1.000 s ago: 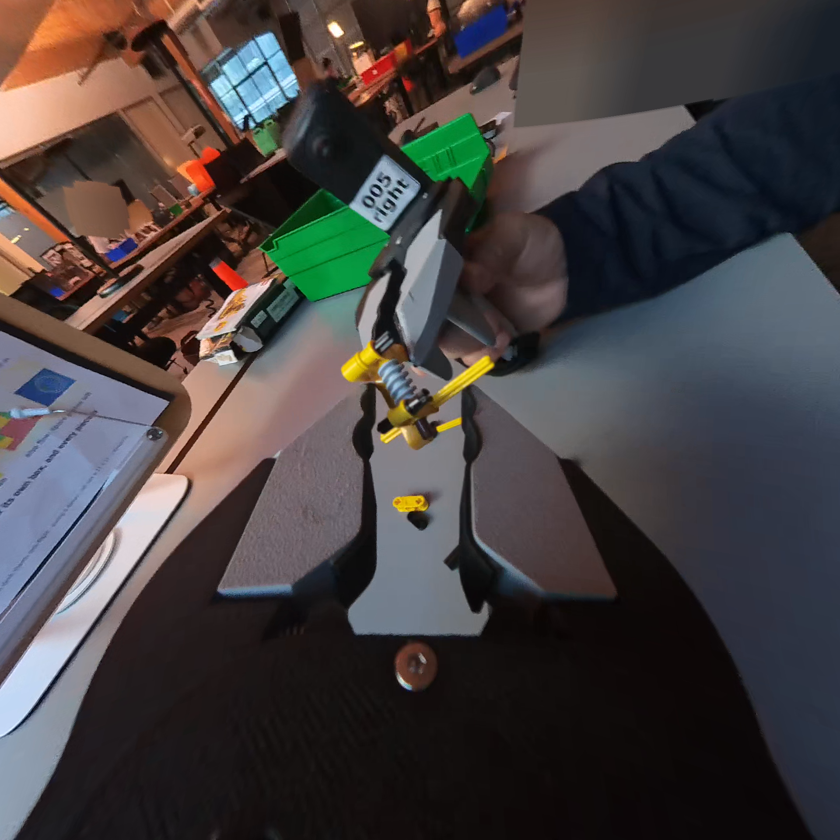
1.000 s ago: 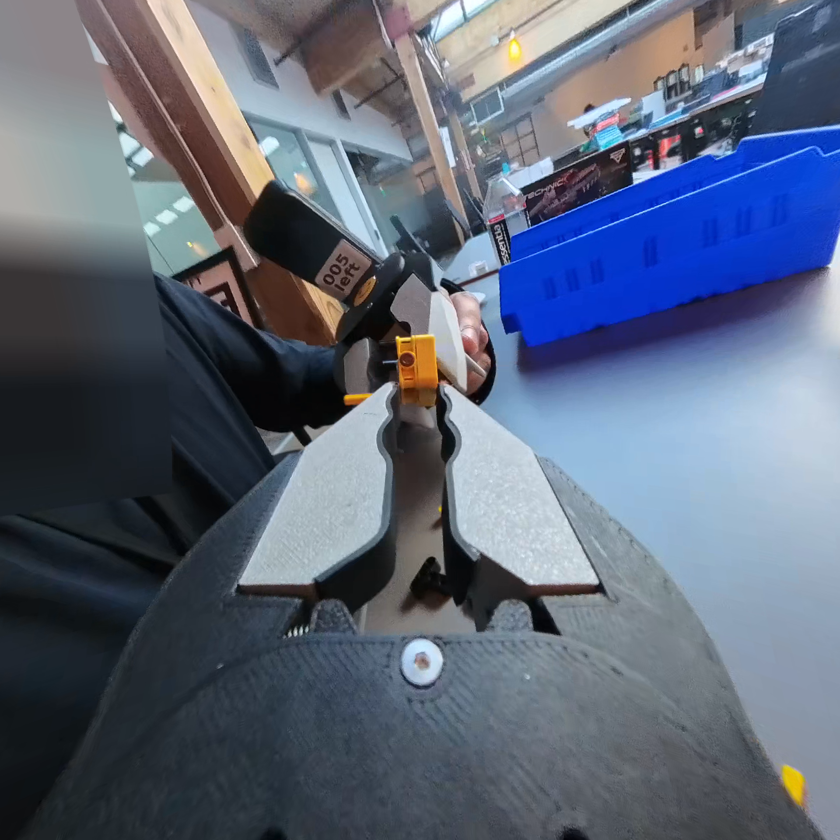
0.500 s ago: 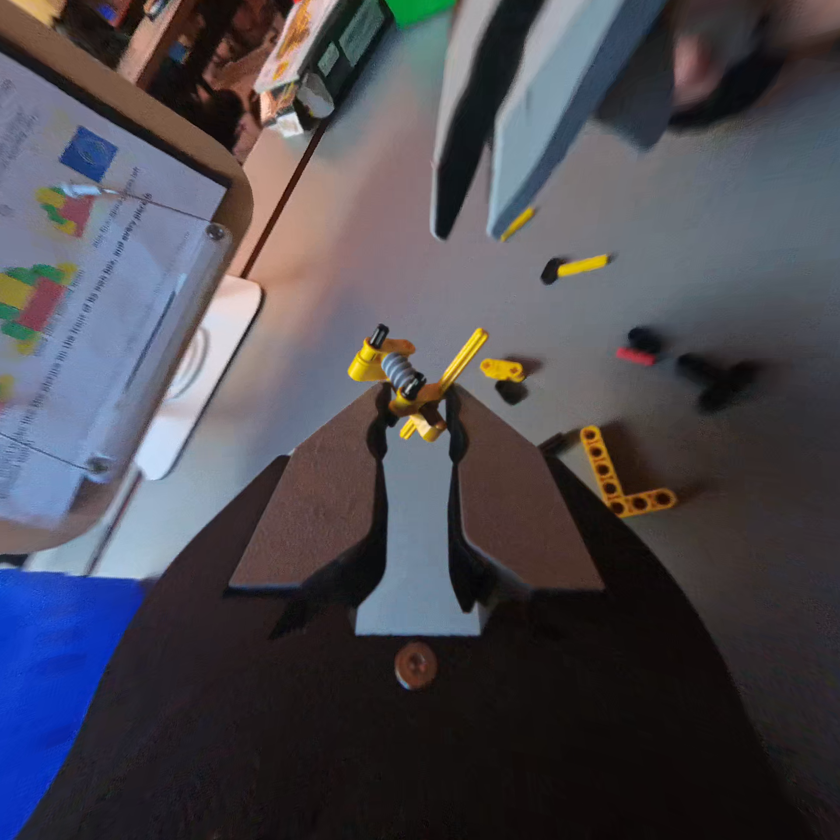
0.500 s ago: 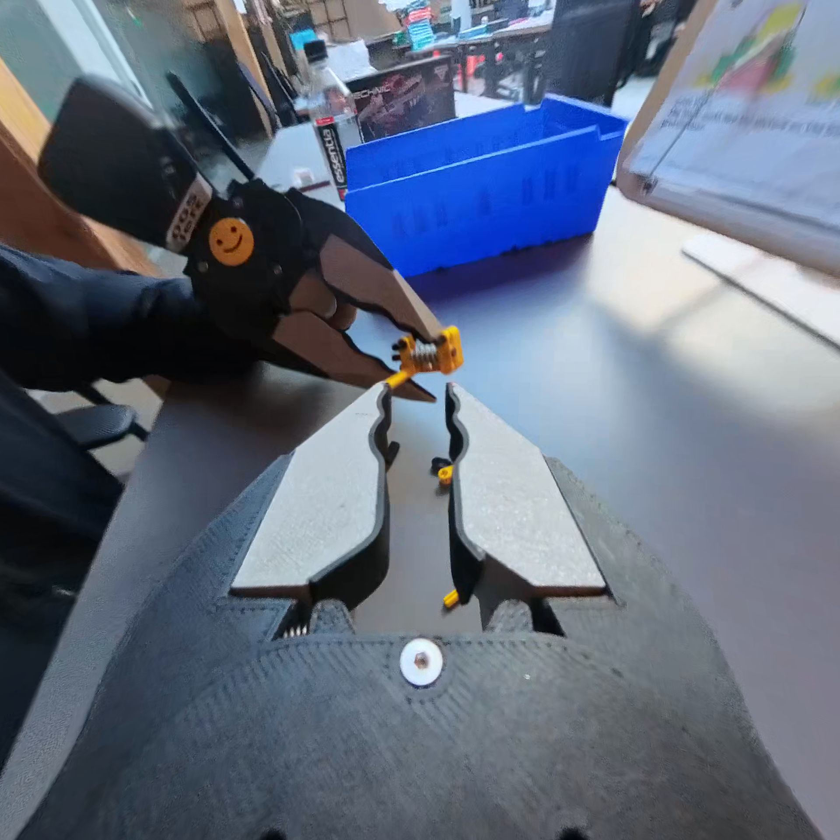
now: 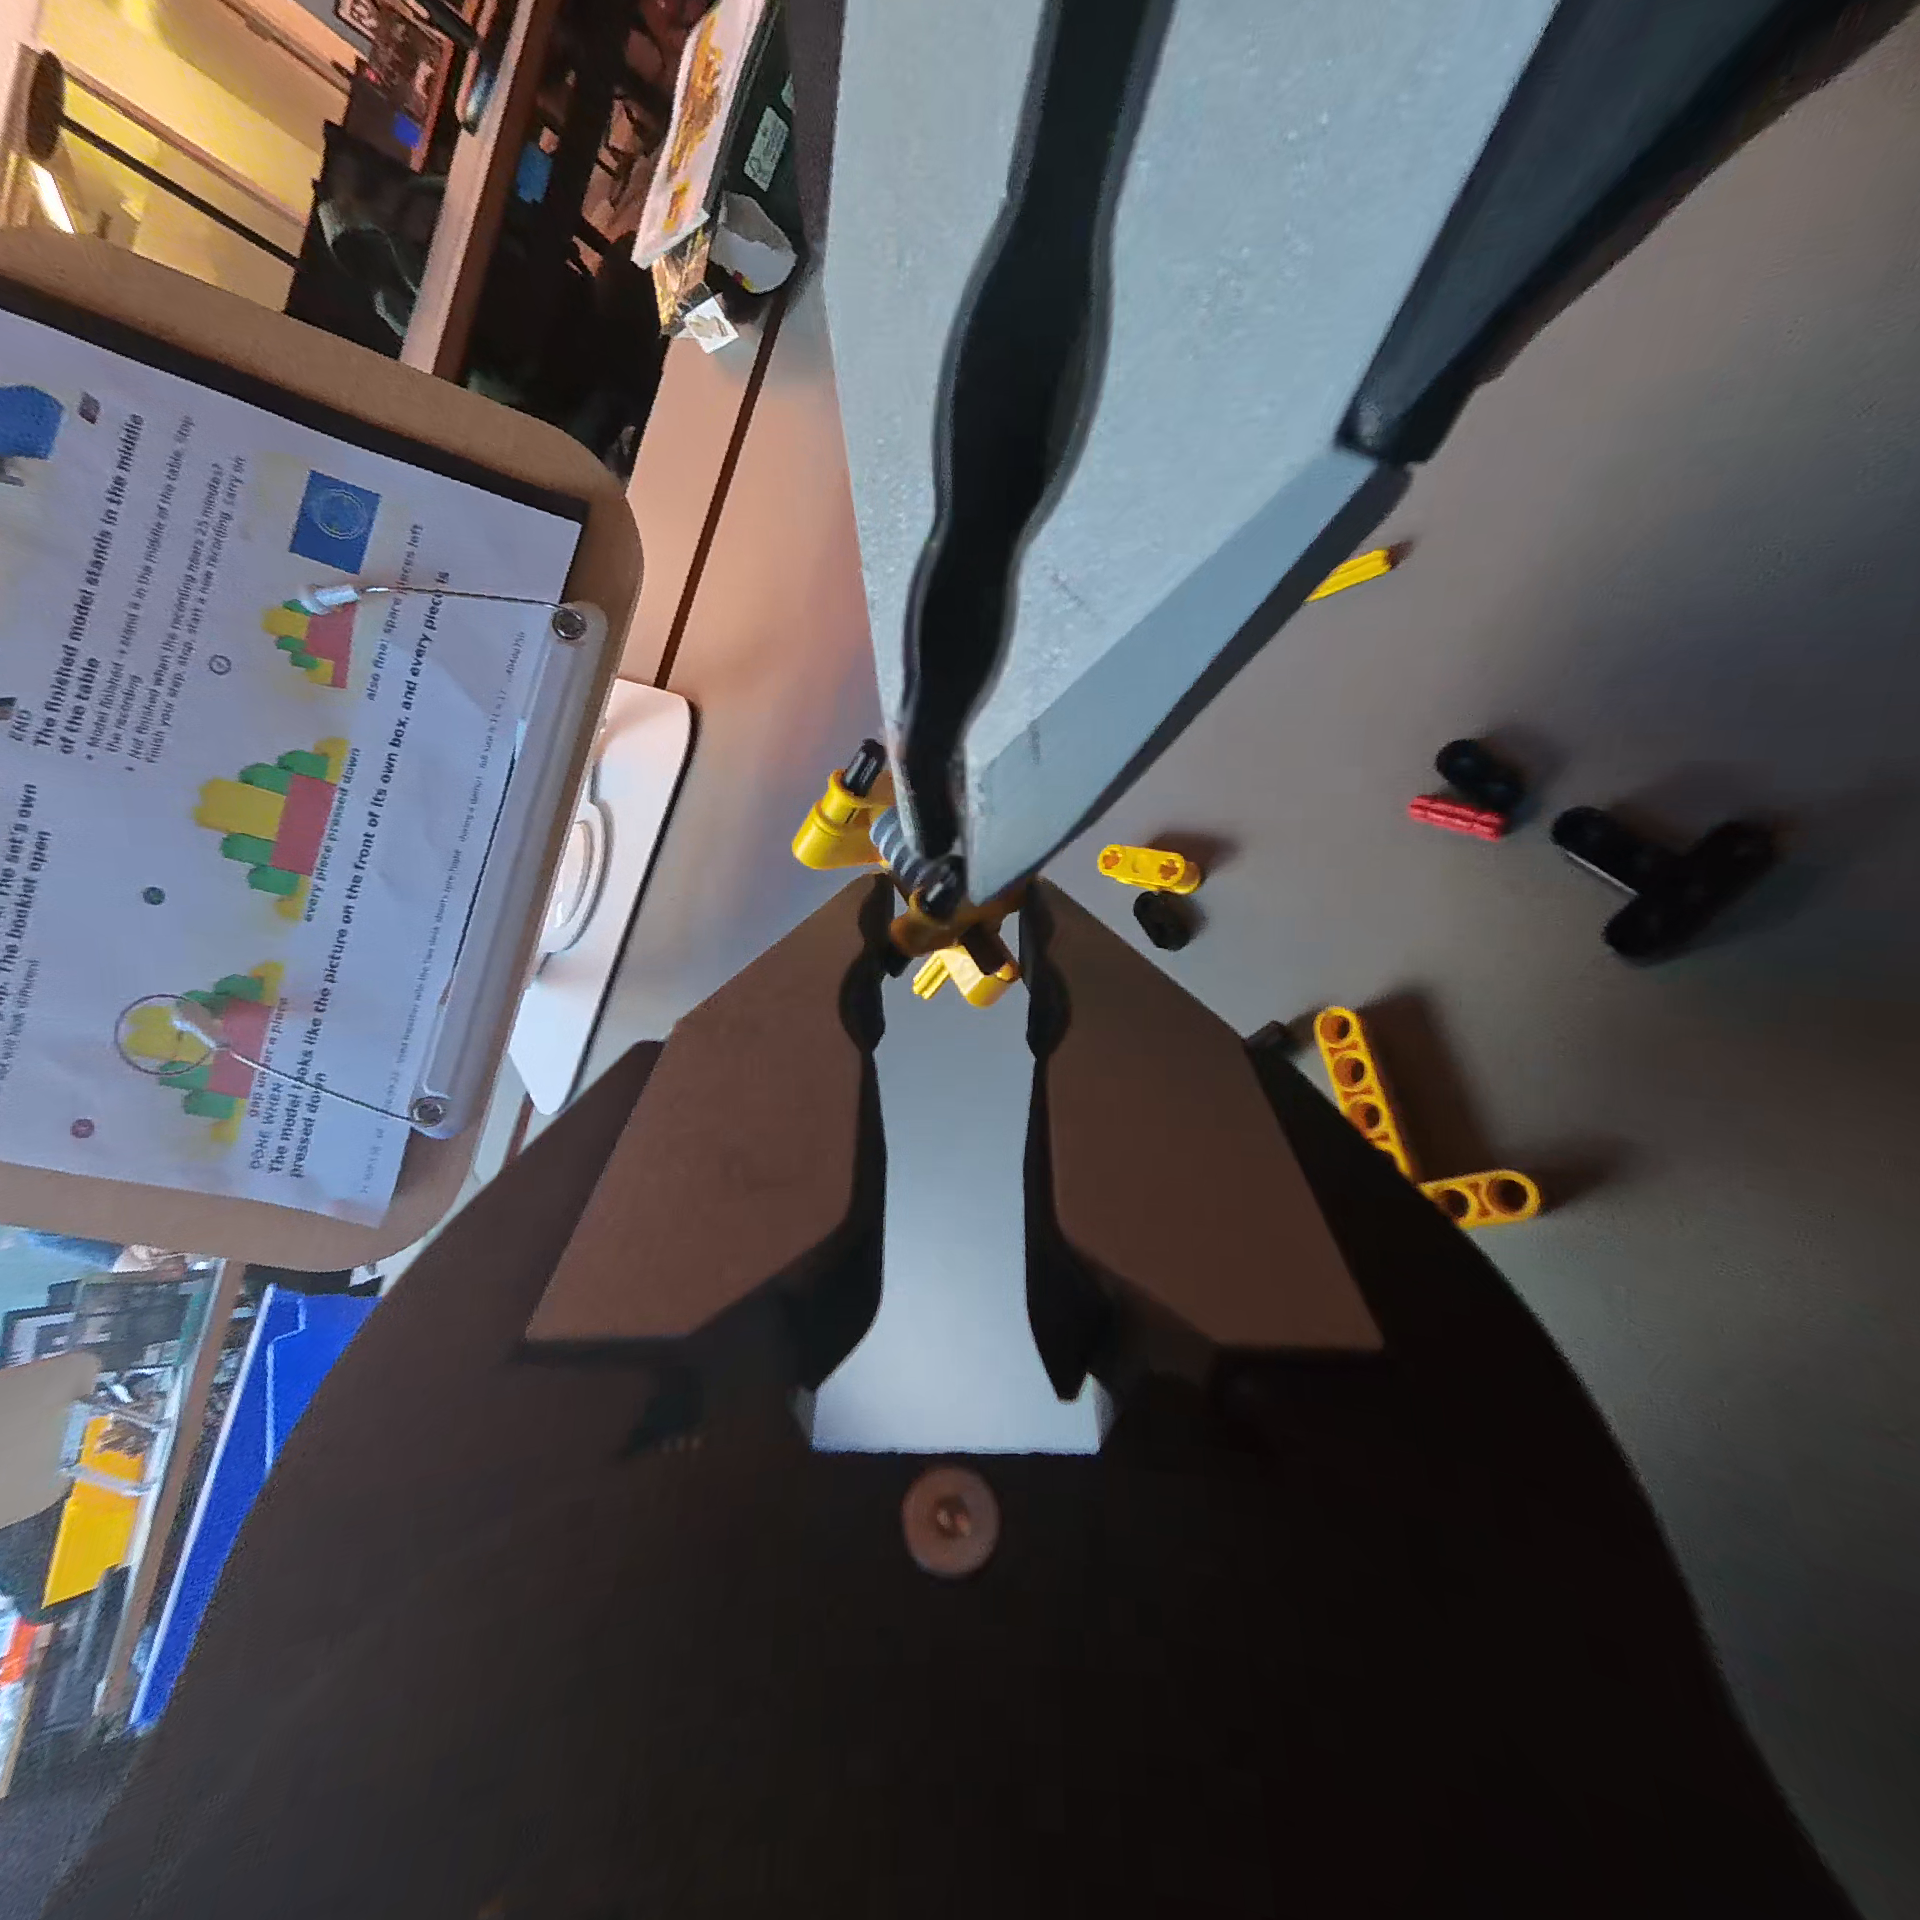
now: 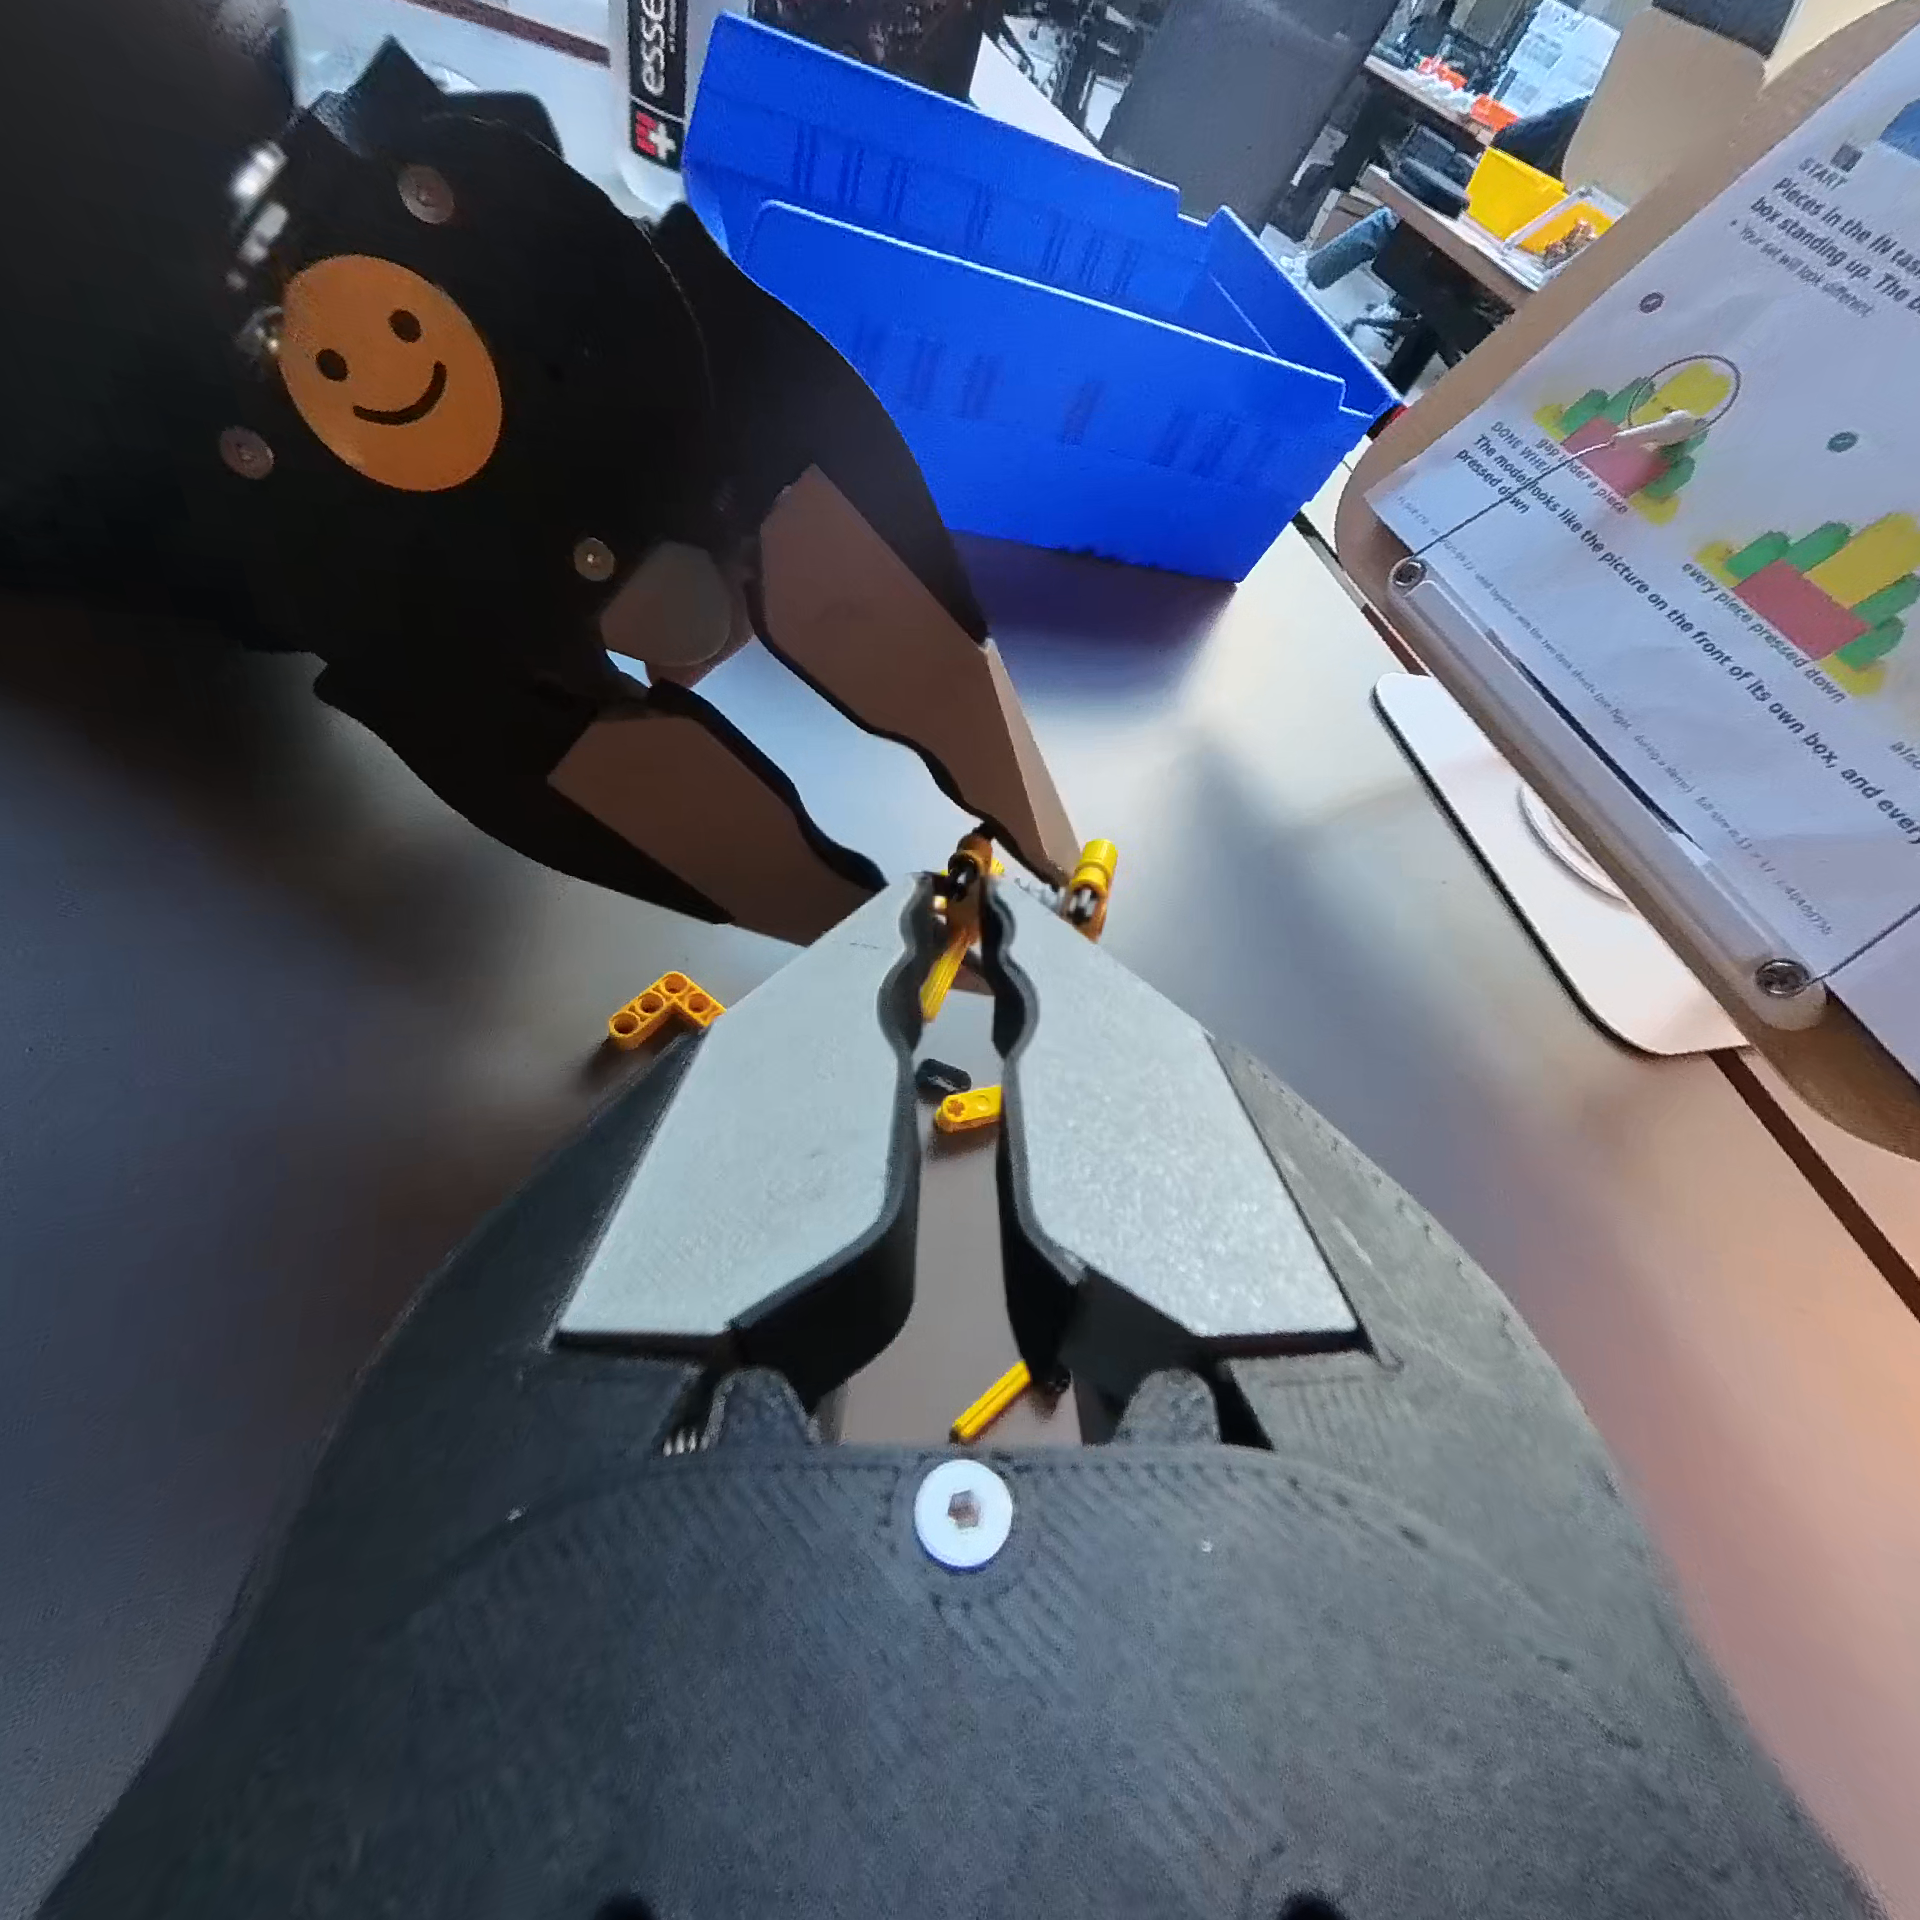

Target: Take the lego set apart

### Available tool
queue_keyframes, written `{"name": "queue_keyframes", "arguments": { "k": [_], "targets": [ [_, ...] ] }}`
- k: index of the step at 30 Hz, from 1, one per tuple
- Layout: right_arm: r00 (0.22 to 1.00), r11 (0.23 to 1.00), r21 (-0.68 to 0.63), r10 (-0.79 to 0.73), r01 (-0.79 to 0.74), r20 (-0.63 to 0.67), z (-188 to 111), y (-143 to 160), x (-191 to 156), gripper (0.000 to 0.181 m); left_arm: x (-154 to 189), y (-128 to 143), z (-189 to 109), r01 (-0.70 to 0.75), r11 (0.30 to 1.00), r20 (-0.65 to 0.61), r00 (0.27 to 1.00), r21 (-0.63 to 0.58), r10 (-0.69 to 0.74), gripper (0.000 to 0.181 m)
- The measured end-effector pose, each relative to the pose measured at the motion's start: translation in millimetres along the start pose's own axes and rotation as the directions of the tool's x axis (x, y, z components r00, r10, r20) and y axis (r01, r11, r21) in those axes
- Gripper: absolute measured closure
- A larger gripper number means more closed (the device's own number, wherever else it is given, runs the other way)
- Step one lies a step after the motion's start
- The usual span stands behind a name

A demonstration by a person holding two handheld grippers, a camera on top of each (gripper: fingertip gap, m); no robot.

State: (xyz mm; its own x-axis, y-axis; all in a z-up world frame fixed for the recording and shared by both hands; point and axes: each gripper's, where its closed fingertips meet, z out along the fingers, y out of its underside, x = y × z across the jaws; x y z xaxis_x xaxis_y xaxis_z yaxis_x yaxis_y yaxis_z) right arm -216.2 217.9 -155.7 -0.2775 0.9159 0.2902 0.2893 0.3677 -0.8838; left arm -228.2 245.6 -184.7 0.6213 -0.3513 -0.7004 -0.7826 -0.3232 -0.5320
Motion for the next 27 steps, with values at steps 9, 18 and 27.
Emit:
{"name": "queue_keyframes", "arguments": {
  "k": [9, 18, 27],
  "targets": [
    [0.996, 0.996, -0.042, -0.075, 0.074, -0.045, 7.1, 2.9, -1.2, 0.177, 3.6, -2.1, 0.8, -0.044, 0.999, 0.013, 0.999, 0.0, 0.044, 0.16],
    [0.926, 0.919, 0.135, 0.356, -0.371, 0.121, -17.0, 3.4, 26.7, 0.178, -11.0, 4.9, -7.2, 0.095, 0.985, -0.078, 0.993, 0.146, -0.084, 0.14],
    [0.569, 0.565, 0.176, 0.66, -0.806, 0.491, -24.3, -17.3, 27.3, 0.179, -31.2, -30.2, -38.8, -0.053, 0.942, 0.153, 0.988, 0.332, 0.001, 0.18]
  ]
}}
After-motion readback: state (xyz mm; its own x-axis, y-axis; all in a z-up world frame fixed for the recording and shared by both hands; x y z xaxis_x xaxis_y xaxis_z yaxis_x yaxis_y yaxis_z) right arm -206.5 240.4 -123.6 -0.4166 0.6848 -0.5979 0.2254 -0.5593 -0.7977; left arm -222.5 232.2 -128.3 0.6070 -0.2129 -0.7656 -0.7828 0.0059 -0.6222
